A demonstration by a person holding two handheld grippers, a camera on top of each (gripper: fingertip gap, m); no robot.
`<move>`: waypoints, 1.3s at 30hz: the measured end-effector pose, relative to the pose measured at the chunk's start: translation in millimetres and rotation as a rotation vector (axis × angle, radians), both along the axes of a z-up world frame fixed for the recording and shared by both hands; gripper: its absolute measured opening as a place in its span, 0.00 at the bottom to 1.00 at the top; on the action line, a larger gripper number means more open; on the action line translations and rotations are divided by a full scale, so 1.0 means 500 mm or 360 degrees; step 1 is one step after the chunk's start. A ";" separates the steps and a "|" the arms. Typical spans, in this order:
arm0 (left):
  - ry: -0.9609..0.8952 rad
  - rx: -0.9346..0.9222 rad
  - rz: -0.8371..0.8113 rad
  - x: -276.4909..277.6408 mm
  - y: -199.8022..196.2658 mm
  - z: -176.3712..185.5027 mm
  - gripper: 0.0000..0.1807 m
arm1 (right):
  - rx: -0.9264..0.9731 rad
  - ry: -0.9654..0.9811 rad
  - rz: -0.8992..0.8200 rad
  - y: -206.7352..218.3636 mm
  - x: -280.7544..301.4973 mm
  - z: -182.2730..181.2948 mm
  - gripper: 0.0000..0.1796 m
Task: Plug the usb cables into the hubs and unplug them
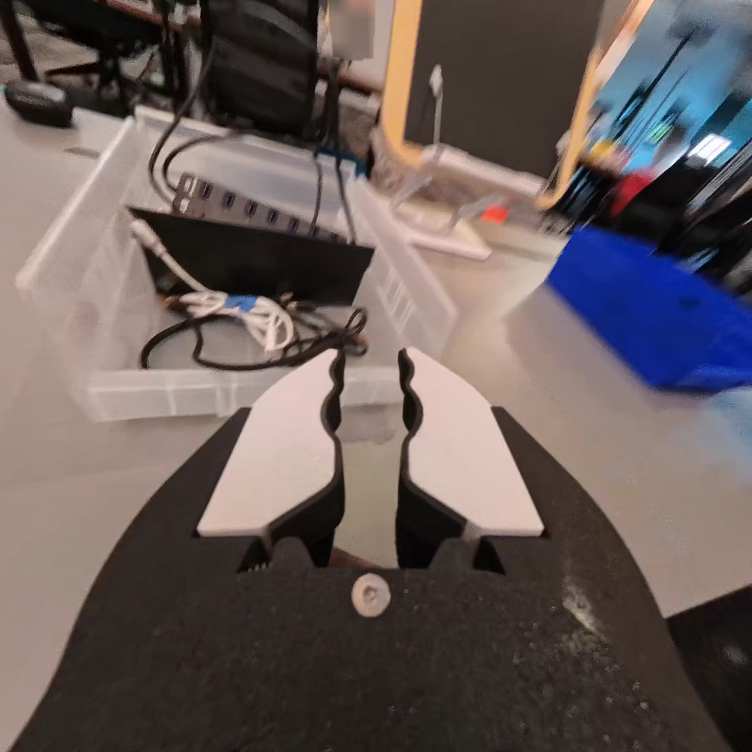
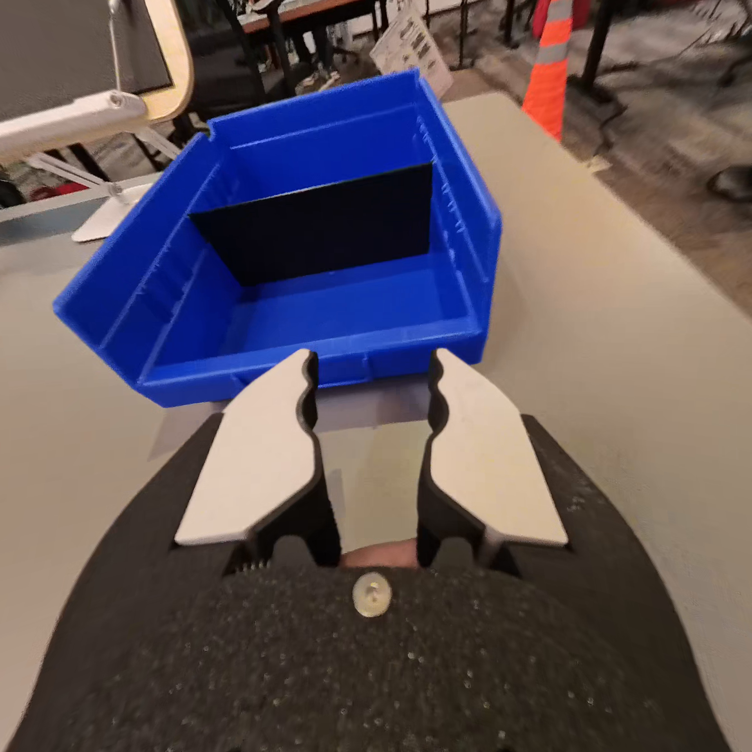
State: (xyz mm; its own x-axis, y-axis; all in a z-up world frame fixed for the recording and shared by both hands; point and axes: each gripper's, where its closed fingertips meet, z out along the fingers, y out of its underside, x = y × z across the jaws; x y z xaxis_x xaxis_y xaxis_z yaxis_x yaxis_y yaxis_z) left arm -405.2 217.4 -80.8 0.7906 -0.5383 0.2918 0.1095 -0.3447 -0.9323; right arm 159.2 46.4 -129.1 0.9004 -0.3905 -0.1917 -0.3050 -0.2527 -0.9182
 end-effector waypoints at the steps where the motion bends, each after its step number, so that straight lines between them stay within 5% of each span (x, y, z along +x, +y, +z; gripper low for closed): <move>1: 0.0168 -0.0036 0.0050 -0.009 0.007 -0.028 0.14 | 0.0006 0.0069 0.0026 0.007 -0.012 -0.005 0.28; 4: 0.0492 -0.0095 0.0169 -0.040 0.020 -0.079 0.14 | 0.0022 0.0158 0.0122 0.022 -0.058 -0.009 0.28; 9: 0.0309 -0.0005 0.0032 -0.013 0.008 -0.045 0.14 | -0.0050 -0.0060 0.0227 0.034 -0.109 -0.008 0.27; 39: 0.0477 0.0007 -0.0068 0.045 0.033 -0.066 0.14 | -0.0105 0.0055 0.0201 -0.013 -0.106 -0.026 0.23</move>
State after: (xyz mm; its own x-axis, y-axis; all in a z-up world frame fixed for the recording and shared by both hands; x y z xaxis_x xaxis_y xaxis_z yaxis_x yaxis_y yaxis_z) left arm -383.0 233.7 -113.7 0.8178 -0.5736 0.0463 -0.1855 -0.3390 -0.9223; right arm 106.3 39.9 -142.3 0.9365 -0.2872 -0.2011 -0.2982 -0.3508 -0.8877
